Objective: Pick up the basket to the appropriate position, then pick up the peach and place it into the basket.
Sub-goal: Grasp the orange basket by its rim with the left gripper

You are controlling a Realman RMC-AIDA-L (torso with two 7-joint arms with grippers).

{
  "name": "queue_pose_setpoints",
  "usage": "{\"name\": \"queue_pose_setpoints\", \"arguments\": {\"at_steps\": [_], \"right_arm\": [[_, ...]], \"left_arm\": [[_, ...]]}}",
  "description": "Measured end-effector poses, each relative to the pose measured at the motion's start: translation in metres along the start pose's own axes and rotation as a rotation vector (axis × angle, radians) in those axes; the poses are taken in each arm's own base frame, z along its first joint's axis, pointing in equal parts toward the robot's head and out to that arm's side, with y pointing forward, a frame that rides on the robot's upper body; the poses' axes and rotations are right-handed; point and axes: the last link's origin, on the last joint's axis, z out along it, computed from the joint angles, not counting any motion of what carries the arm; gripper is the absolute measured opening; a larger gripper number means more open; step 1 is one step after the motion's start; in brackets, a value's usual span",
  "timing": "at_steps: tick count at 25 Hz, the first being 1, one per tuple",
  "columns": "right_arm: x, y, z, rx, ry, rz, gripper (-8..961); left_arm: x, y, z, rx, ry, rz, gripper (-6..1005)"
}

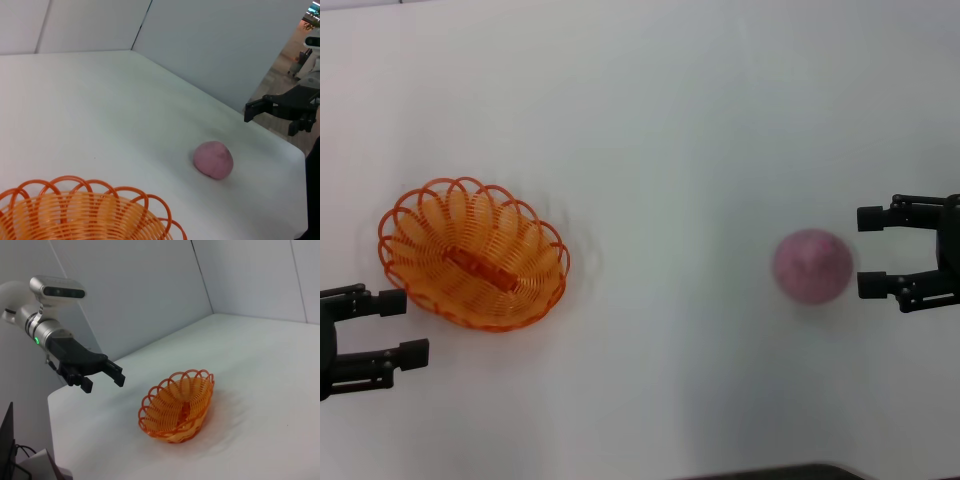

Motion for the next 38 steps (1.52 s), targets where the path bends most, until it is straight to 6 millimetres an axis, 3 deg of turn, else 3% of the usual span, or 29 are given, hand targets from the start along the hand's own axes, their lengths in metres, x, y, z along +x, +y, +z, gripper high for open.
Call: {"name": "queue_pose_setpoints", "arguments": {"at_steps": [16, 19, 30, 38], "right_arm": [[-0.001, -0.001, 0.003, 0.001, -0.002, -0.009, 938], [-0.002, -0.001, 0.004, 0.000, -0.002, -0.011, 938], [-0.007, -0.003, 0.006, -0.011, -0.005, -0.017, 938], [-0.011, -0.005, 0.007, -0.012, -0.004, -0.026, 939]], "left_arm": [[0.002, -0.001, 0.001, -0.001, 0.006, 0.002, 775], [0.010, 0.003, 0.000, -0.031, 0.044, 0.005, 774], [0.082, -0.008, -0.024, -0.003, 0.395, 0.035, 768], [0.143, -0.022, -0.038, 0.185, 0.244, -0.041, 764]]}}
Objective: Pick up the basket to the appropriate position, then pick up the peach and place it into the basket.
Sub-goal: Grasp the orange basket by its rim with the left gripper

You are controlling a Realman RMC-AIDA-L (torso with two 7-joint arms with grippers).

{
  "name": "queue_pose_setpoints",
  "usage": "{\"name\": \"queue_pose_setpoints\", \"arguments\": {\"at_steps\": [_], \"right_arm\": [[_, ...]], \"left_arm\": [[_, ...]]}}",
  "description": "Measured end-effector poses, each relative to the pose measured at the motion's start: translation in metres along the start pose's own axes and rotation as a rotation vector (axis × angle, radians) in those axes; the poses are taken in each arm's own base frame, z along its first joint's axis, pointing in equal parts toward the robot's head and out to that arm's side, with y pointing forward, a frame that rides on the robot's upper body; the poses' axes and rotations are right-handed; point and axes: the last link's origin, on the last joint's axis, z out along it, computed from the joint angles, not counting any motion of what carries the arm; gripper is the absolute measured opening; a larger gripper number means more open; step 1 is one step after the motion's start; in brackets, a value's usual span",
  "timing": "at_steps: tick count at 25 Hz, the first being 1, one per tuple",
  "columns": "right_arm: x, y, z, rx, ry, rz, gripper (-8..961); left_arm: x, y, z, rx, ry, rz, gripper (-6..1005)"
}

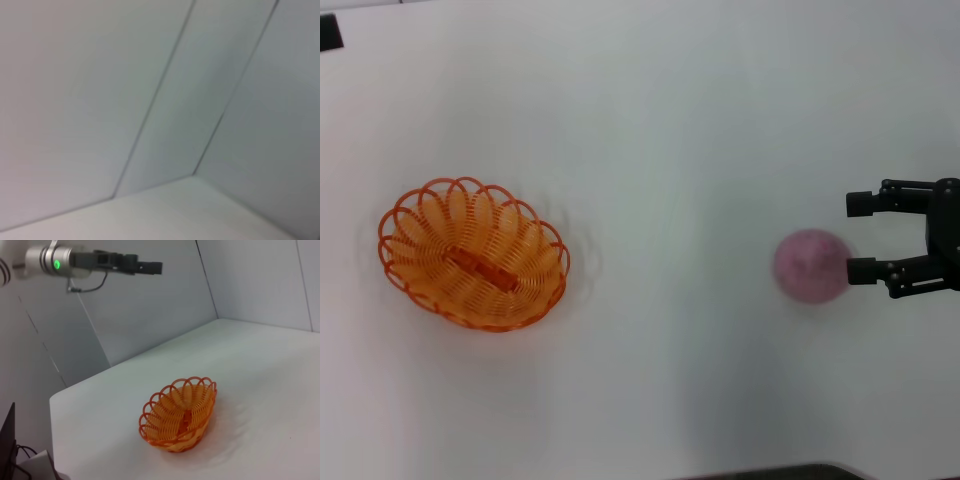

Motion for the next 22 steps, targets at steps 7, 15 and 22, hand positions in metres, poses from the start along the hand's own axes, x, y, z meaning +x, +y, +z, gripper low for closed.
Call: {"name": "queue_pose_setpoints", "arguments": {"at_steps": [7, 15, 22], "right_arm": [[-0.003, -0.002, 0.003, -0.002, 0.001, -0.010, 939], [-0.003, -0.003, 0.004, -0.001, 0.001, -0.016, 939], [-0.002, -0.004, 0.005, 0.008, 0.001, -0.011, 939]], "left_arm": [[0.033, -0.005, 0.028, 0.171, -0.288, -0.009, 760], [0.016, -0.017, 0.080, 0.329, -0.596, 0.042, 756], [-0.015, -0.017, 0.115, 0.452, -0.777, 0.106, 752]]}}
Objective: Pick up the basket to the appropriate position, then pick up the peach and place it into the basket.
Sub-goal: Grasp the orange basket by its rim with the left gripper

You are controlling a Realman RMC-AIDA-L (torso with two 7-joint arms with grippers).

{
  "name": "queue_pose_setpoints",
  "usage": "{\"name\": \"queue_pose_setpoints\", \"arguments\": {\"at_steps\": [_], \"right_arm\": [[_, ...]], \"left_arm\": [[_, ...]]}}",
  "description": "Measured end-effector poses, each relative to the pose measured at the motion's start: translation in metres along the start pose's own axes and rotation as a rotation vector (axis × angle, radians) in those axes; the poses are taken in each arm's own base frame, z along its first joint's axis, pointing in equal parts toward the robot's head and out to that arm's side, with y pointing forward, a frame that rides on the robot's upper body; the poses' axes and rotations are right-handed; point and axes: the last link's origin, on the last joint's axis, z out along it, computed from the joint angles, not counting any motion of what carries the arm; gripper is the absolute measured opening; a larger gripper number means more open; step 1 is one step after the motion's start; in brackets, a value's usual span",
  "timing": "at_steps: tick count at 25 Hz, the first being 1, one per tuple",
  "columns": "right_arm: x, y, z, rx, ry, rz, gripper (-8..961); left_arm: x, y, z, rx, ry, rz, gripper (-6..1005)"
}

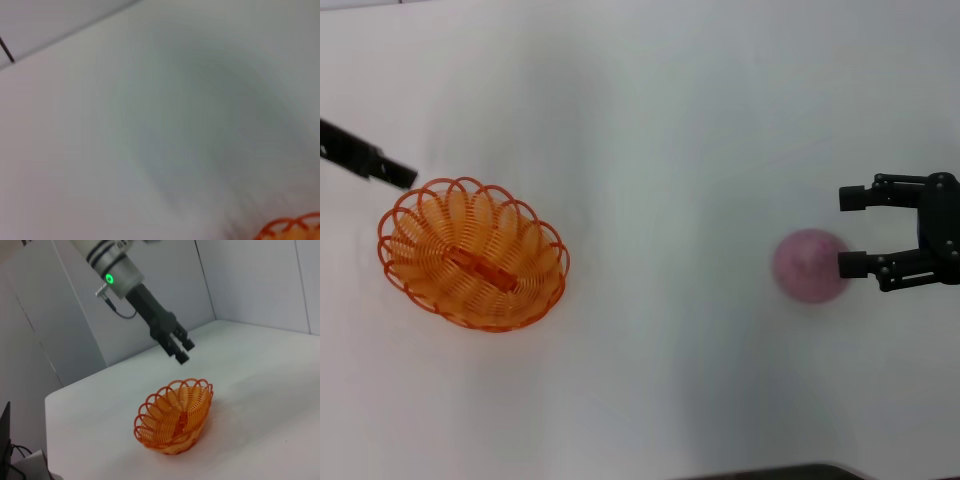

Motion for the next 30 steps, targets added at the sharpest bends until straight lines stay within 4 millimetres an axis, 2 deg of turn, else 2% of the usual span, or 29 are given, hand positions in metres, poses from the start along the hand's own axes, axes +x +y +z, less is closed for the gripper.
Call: {"name": "queue_pose_setpoints", "arguments": {"at_steps": [4, 8, 15, 20, 25, 30], "right_arm": [[-0.001, -0.001, 0.002, -0.002, 0.003, -0.003, 939], [-0.002, -0.002, 0.004, 0.000, 0.002, -0.007, 939], [-0.001, -0.004, 0.008, 0.009, 0.005, -0.006, 938], [0.000, -0.003, 0.009, 0.006, 0.007, -0.005, 938], [0.000, -0.003, 0.011, 0.008, 0.006, -0.004, 938], [0.000, -0.003, 0.013, 0.006, 0.004, -0.004, 938]], "left_arm": [[-0.004, 0.008, 0.025, -0.041, -0.085, -0.001, 750], [-0.008, 0.010, 0.042, -0.064, -0.125, -0.007, 748], [-0.008, 0.009, 0.047, -0.046, -0.109, -0.004, 744], [-0.008, 0.009, 0.048, -0.049, -0.114, 0.000, 557], [-0.008, 0.011, 0.047, -0.055, -0.115, 0.001, 313], [-0.009, 0.012, 0.047, -0.062, -0.121, 0.000, 146]]}}
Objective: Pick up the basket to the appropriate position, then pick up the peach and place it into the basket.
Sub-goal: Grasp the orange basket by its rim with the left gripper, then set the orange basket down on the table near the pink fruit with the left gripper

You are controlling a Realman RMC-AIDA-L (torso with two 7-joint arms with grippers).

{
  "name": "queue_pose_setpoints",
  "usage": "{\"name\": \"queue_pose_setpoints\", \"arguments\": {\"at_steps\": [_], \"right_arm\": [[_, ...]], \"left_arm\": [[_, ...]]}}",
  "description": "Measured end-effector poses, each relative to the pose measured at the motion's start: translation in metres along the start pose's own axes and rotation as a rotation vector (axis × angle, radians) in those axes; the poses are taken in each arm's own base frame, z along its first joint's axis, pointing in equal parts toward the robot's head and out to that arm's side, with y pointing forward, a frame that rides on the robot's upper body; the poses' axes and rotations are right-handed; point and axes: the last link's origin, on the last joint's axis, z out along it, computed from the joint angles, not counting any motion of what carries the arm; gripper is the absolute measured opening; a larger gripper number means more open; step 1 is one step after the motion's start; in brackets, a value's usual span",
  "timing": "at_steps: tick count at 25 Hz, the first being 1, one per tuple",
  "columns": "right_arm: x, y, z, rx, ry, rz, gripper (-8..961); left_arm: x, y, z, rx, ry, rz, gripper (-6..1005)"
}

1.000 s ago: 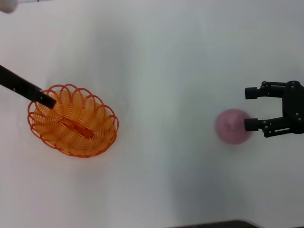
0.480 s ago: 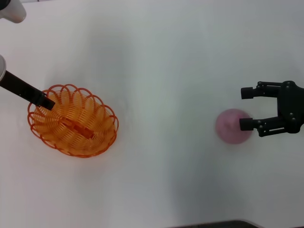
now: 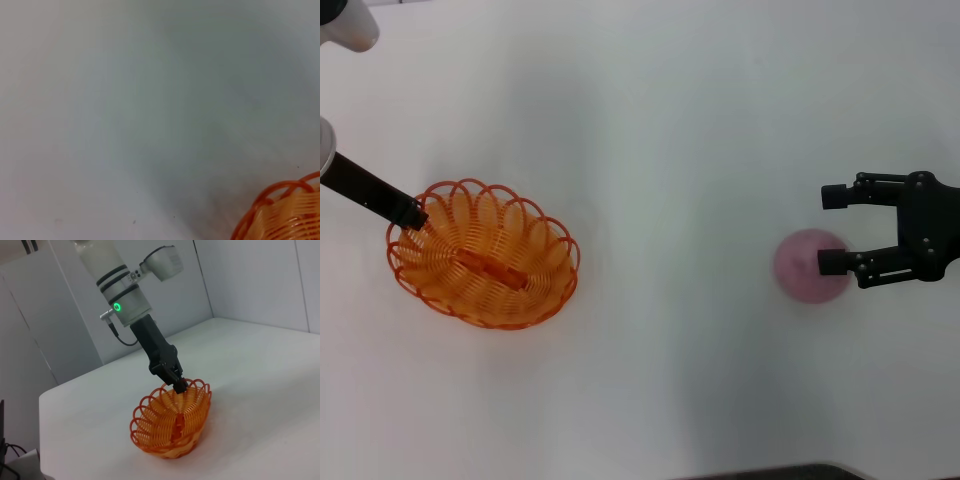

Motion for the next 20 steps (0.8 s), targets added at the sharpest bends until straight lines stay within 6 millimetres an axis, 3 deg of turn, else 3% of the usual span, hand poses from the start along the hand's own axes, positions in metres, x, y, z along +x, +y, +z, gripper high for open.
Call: {"name": "queue_pose_setpoints", "arguments": {"at_steps": [8, 16, 20], "right_arm": [[-0.001, -0.001, 0.000, 0.003, -0.005, -0.003, 939], [-0.002, -0.001, 0.001, 0.001, -0.009, -0.041, 939], [-0.004, 0.000, 0.000, -0.006, -0.017, -0.050, 939]], "left_arm": [[0.002, 0.000, -0.006, -0.024, 0.015, -0.039, 97], [0.021, 0.003, -0.054, -0.298, 0.182, -0.168, 86], [0.027, 0.005, -0.067, -0.403, 0.267, -0.261, 54]]}}
